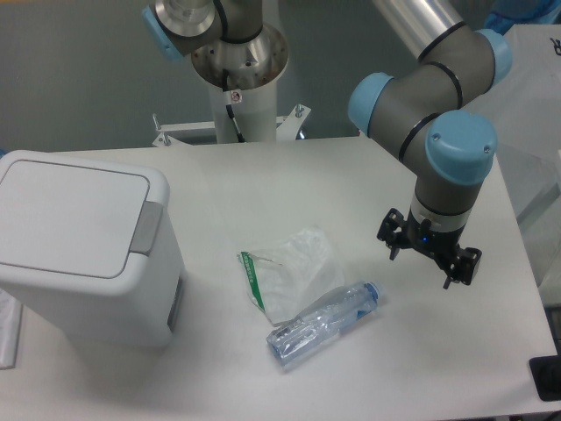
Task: Open the trash can
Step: 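Move the open gripper toward the white trash can lid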
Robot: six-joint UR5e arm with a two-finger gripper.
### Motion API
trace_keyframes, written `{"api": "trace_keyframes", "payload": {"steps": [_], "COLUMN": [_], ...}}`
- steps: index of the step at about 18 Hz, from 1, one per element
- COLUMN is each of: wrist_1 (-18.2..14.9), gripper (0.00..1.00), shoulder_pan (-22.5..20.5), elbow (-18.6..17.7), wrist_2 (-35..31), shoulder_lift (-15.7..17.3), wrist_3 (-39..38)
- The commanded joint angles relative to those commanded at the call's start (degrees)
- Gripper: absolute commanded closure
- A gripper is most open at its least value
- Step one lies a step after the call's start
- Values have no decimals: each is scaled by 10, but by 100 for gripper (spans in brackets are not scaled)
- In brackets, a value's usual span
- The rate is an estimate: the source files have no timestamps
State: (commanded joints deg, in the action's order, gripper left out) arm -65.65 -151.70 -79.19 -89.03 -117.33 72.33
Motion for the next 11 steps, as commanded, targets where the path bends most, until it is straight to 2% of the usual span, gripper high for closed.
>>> {"api": "trace_keyframes", "payload": {"steps": [4,7,11], "wrist_1": [3,11,18], "gripper": [0,0,0], "shoulder_pan": [2,4,18], "elbow": [-1,-17,-20], "wrist_2": [2,9,60], "shoulder_lift": [0,3,44], "wrist_3": [-6,-20,-181]}}
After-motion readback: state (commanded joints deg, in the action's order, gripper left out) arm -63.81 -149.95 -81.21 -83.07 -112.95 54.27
